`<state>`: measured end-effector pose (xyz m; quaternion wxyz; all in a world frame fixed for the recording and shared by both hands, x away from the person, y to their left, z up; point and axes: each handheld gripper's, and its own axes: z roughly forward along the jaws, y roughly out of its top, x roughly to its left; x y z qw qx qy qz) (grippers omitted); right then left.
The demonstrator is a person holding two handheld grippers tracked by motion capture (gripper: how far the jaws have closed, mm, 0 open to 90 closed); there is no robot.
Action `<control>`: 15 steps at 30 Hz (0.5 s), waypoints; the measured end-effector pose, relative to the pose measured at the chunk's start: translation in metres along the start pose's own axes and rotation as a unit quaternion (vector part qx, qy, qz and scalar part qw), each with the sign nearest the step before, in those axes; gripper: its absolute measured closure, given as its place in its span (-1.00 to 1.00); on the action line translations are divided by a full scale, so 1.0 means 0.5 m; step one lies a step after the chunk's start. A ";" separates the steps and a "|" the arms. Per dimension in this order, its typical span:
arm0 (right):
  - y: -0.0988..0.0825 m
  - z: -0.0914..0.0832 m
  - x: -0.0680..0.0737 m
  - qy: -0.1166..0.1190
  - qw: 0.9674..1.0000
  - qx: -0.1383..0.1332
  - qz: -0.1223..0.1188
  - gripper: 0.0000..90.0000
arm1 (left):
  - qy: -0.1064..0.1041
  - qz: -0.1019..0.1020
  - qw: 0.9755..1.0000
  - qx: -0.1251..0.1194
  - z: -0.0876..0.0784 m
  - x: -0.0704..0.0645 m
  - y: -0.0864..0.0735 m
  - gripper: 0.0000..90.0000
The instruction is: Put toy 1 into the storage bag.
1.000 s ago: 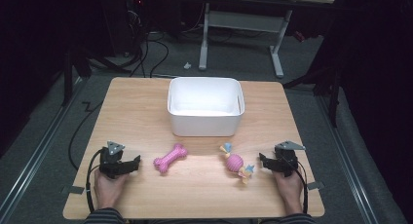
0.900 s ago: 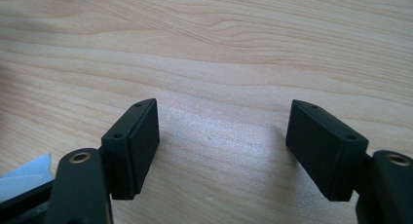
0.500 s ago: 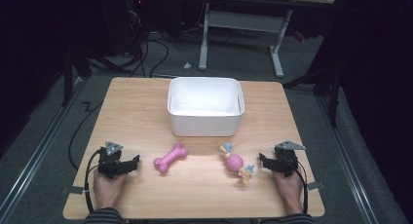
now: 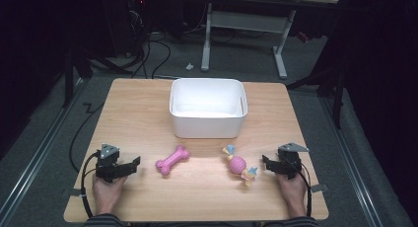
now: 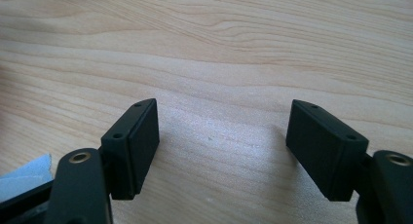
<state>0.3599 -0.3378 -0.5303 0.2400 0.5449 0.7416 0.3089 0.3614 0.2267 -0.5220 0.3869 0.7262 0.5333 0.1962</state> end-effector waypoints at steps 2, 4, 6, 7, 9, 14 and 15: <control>0.000 0.000 0.000 0.000 1.000 0.000 0.000 -0.37 | -0.003 0.005 1.000 0.000 -0.004 -0.005 0.003 -0.67; 0.000 0.000 0.000 0.000 1.000 0.000 0.000 -0.37 | -0.007 0.009 1.000 0.002 -0.009 -0.009 0.009 -0.67; 0.000 0.000 0.000 0.000 1.000 0.000 0.000 -0.37 | -0.016 0.010 1.000 -0.004 -0.015 -0.015 0.016 -0.68; 0.000 0.000 0.000 0.001 1.000 0.000 0.000 -0.37 | -0.021 0.011 1.000 -0.011 -0.019 -0.020 0.021 -0.68; 0.000 0.000 0.000 0.000 1.000 0.000 0.000 -0.37 | -0.034 0.015 0.999 -0.015 -0.025 -0.027 0.027 -0.67; 0.000 0.000 0.000 0.000 1.000 0.000 0.000 -0.37 | -0.043 0.041 0.998 -0.013 -0.040 -0.051 0.039 -0.67; 0.000 0.000 0.000 0.000 1.000 0.000 0.000 -0.37 | -0.049 0.042 0.998 -0.012 -0.041 -0.056 0.041 -0.68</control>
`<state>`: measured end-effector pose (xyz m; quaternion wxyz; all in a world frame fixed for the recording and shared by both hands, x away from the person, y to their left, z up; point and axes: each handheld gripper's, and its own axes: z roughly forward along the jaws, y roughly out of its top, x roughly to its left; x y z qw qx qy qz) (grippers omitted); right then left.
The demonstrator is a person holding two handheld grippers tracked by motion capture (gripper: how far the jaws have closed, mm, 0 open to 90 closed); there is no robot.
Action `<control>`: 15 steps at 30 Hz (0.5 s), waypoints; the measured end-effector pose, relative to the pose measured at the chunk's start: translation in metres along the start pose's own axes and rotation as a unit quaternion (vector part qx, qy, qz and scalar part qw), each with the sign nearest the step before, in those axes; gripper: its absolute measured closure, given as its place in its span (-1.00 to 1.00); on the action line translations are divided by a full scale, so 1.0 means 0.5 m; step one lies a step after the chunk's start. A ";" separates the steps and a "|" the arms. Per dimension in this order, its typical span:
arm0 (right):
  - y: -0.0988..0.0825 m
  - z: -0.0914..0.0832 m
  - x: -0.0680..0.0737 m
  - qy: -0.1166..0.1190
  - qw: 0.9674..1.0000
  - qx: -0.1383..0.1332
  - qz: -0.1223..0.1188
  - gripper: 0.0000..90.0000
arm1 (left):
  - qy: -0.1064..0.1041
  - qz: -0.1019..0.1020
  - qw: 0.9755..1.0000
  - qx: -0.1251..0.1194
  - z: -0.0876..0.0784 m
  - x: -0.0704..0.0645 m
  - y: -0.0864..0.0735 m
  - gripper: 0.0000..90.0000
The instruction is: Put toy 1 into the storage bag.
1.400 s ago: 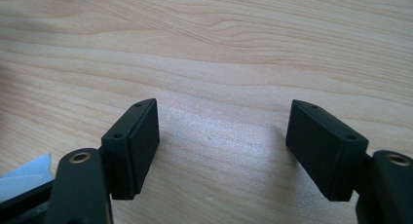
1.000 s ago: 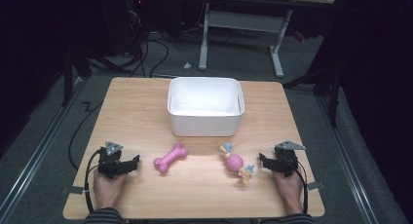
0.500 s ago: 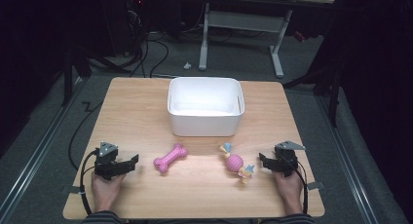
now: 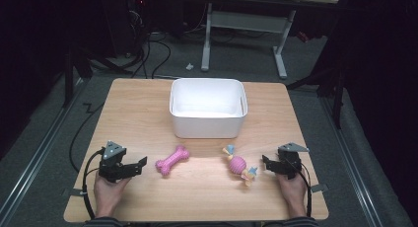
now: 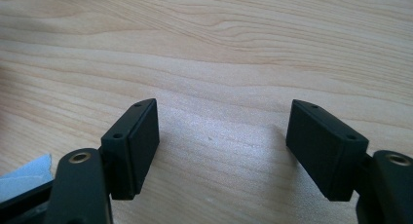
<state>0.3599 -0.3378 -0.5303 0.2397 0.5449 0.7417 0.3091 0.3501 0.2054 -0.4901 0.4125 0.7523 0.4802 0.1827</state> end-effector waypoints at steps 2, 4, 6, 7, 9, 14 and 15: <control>0.000 0.000 0.000 0.000 1.000 0.000 0.000 -0.37 | -0.010 0.000 1.000 0.004 0.000 -0.007 0.003 -0.67; 0.000 0.000 0.000 0.000 1.000 0.000 0.000 -0.37 | -0.021 0.004 1.000 0.010 0.003 -0.019 0.008 -0.67; 0.000 0.000 0.000 0.000 1.000 0.000 0.000 -0.37 | -0.025 0.016 0.999 0.018 0.006 -0.033 0.014 -0.66; 0.000 0.000 0.000 0.000 1.000 0.000 0.000 -0.37 | -0.027 0.022 0.999 0.022 0.008 -0.040 0.017 -0.66; 0.000 0.000 0.000 0.000 1.000 0.000 0.000 -0.37 | -0.033 0.033 0.999 0.028 0.013 -0.052 0.024 -0.66; 0.000 0.000 0.000 0.000 1.000 0.000 0.000 -0.37 | -0.048 0.049 0.997 0.036 0.029 -0.075 0.042 -0.66; 0.000 0.000 0.000 0.000 1.000 0.000 0.000 -0.37 | -0.049 0.052 0.997 0.035 0.032 -0.079 0.044 -0.66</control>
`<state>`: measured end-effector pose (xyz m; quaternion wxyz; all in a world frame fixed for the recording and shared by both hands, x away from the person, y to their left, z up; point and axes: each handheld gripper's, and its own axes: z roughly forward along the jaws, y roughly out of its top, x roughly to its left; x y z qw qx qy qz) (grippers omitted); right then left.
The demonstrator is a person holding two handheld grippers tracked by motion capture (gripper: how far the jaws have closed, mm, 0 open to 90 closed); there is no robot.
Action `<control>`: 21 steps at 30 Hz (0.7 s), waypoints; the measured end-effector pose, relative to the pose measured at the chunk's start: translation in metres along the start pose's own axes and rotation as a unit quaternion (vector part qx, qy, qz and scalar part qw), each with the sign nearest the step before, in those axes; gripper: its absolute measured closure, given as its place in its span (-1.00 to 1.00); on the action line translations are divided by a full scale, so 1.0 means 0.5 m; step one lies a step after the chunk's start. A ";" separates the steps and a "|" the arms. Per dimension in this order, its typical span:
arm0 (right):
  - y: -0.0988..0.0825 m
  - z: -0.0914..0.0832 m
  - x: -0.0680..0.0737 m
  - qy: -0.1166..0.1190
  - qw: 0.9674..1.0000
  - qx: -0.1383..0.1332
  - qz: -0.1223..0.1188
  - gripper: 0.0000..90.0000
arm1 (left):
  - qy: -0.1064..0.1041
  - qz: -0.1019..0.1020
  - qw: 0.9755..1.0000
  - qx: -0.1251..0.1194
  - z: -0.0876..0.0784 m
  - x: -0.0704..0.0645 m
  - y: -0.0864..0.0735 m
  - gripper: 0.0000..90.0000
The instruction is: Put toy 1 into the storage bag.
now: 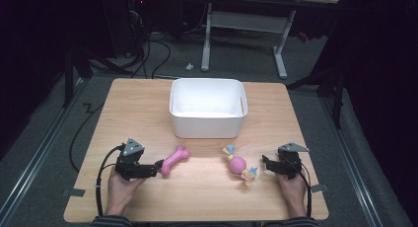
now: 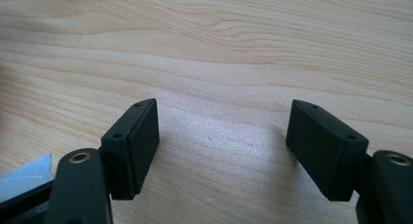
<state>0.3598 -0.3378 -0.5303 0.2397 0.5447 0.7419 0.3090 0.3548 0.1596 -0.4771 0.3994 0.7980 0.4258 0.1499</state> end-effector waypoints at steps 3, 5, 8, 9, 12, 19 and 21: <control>0.000 0.000 0.000 0.000 1.000 0.000 0.000 -0.37 | -0.004 0.008 1.000 0.005 0.012 -0.009 0.007 -0.66; 0.000 0.000 0.000 0.000 1.000 0.000 0.000 -0.37 | -0.013 0.014 1.000 0.013 0.024 -0.014 0.013 -0.64; 0.000 0.000 0.000 0.000 1.000 0.000 0.000 -0.37 | -0.016 0.019 0.999 0.026 0.042 -0.020 0.020 -0.56; 0.000 0.000 0.000 0.000 1.000 0.000 0.000 -0.37 | -0.015 0.022 0.999 0.030 0.048 -0.022 0.022 -0.56; 0.000 0.000 0.000 0.000 1.000 0.000 0.000 -0.37 | -0.016 0.030 0.999 0.039 0.068 -0.031 0.026 -0.51; 0.000 0.000 0.000 0.000 1.000 0.000 0.000 -0.37 | -0.015 0.046 0.997 0.062 0.101 -0.040 0.025 -0.46; 0.000 0.000 0.000 0.000 1.000 0.000 0.000 -0.37 | -0.013 0.050 0.996 0.068 0.108 -0.042 0.024 -0.43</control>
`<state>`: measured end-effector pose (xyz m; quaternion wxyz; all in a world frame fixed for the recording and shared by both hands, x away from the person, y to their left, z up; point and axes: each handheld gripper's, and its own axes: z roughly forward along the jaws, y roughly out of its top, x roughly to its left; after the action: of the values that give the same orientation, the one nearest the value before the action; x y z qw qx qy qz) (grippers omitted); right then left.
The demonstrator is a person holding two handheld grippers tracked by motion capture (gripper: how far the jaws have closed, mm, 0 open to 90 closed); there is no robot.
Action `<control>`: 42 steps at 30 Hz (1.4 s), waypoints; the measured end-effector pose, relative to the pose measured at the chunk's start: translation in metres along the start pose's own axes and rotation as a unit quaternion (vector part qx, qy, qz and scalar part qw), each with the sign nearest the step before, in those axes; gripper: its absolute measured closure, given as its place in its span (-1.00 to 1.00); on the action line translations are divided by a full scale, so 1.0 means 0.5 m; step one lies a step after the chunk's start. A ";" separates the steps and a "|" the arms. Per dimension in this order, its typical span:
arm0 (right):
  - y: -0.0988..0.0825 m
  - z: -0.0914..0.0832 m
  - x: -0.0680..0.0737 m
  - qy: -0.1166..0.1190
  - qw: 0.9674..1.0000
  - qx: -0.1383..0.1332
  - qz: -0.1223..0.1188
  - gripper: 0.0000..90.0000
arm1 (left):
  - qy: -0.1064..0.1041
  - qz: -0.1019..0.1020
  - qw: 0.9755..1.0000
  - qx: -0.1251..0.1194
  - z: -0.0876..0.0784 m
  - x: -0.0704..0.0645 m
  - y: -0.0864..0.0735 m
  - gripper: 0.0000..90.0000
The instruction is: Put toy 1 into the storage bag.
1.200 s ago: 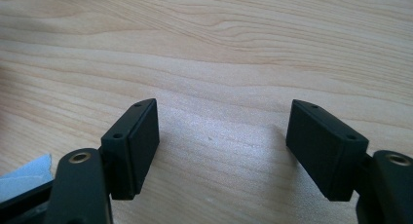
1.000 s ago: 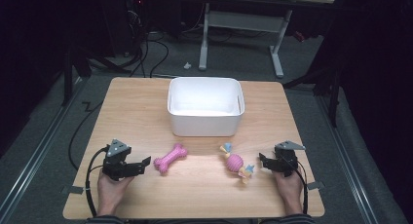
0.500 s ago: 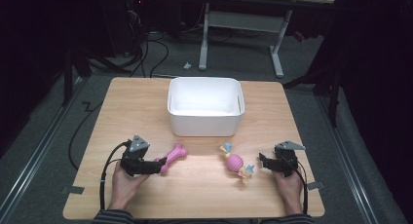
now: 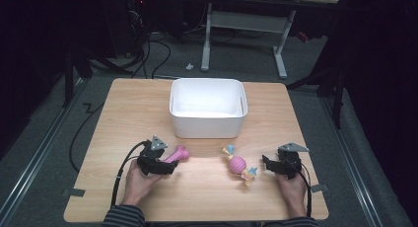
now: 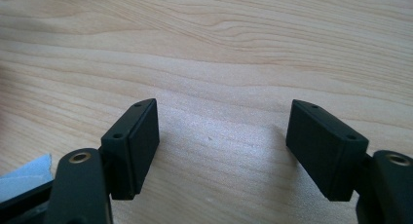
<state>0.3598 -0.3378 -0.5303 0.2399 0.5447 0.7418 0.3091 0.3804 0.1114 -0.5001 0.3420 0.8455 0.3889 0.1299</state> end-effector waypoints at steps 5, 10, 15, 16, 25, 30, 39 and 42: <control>0.000 0.000 0.000 0.000 1.000 0.000 0.000 -0.37 | 0.002 0.008 1.000 0.012 0.018 -0.002 0.001 -0.34; 0.000 0.000 0.000 0.000 1.000 0.000 0.000 -0.37 | -0.001 0.010 1.000 0.016 0.029 -0.001 0.000 -0.21; 0.000 0.000 0.000 0.000 1.000 0.000 0.000 -0.37 | -0.006 0.012 1.000 0.020 0.037 0.000 0.000 -0.08; 0.000 0.000 0.000 0.000 1.000 0.000 0.000 -0.37 | -0.006 0.012 1.000 0.022 0.038 0.000 0.000 -0.06; 0.000 0.000 0.000 0.000 1.000 0.000 0.000 -0.37 | -0.015 0.023 0.999 0.033 0.046 0.000 -0.002 0.20; 0.000 0.000 0.000 0.000 1.000 0.000 -0.001 -0.37 | -0.012 0.028 0.999 0.039 0.044 -0.002 -0.001 0.26; 0.000 0.000 0.000 0.001 1.000 0.000 -0.001 -0.37 | -0.009 0.044 0.998 0.037 0.035 -0.009 0.000 0.31; 0.000 0.000 0.000 0.001 1.000 0.000 -0.001 -0.37 | -0.012 0.040 0.999 0.019 0.020 -0.008 0.004 0.31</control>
<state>0.3598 -0.3378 -0.5303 0.2395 0.5441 0.7423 0.3091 0.3836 0.1025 -0.5060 0.3252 0.8681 0.3531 0.1262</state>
